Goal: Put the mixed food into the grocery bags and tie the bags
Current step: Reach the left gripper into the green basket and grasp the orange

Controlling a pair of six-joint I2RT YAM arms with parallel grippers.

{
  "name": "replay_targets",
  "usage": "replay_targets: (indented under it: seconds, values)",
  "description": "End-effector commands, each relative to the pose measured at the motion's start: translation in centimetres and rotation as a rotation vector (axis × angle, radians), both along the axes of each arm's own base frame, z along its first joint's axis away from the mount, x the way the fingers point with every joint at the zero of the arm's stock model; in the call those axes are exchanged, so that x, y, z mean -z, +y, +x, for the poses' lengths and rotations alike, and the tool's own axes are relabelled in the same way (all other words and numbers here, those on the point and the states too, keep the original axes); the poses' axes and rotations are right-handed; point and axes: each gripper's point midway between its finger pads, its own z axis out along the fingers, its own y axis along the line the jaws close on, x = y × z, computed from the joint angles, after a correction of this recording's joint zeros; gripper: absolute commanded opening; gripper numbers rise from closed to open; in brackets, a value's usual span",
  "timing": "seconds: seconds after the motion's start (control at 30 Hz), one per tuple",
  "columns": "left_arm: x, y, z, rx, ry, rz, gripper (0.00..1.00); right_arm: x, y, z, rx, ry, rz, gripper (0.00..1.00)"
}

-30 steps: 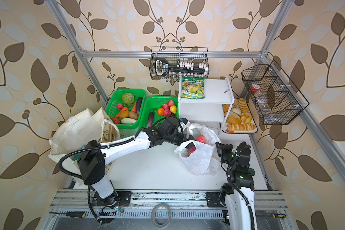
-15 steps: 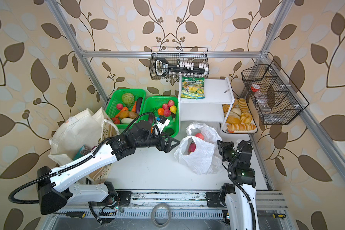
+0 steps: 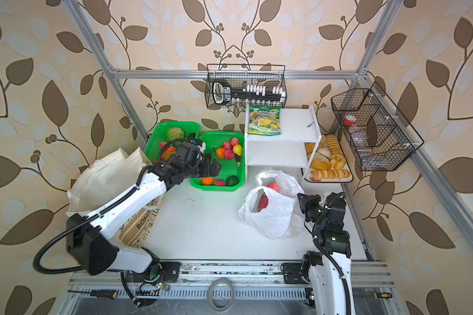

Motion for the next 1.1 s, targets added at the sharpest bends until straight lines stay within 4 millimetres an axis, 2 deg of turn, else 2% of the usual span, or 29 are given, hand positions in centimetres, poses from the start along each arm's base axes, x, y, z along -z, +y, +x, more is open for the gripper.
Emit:
replay_targets:
  seconds: [0.0, 0.23, 0.5, 0.6, 0.83, 1.07]
  values:
    - [4.2, 2.5, 0.3, -0.080, 0.180, 0.163, 0.99, -1.4, -0.2, -0.1, 0.009, -0.029, -0.023, 0.00]
    - [9.7, 3.4, 3.4, -0.080, 0.331, 0.361, 0.98, -1.8, -0.1, 0.0, 0.005, -0.037, -0.026, 0.00]
    - [12.9, 3.8, 5.0, -0.070, 0.376, 0.455, 0.99, -2.0, -0.1, 0.2, 0.003, -0.044, -0.022, 0.00]
    - [14.1, 3.6, 5.4, -0.046, 0.388, 0.467, 0.91, -2.2, -0.1, 0.3, 0.001, -0.046, -0.023, 0.00]
    - [15.2, 3.7, 5.3, -0.042, 0.406, 0.464, 0.86, -2.4, -0.1, 0.1, -0.001, -0.036, -0.030, 0.00]
    - [14.1, 3.7, 5.4, 0.013, 0.375, 0.483, 0.67, -2.7, -0.1, -0.1, 0.008, -0.042, -0.030, 0.00]
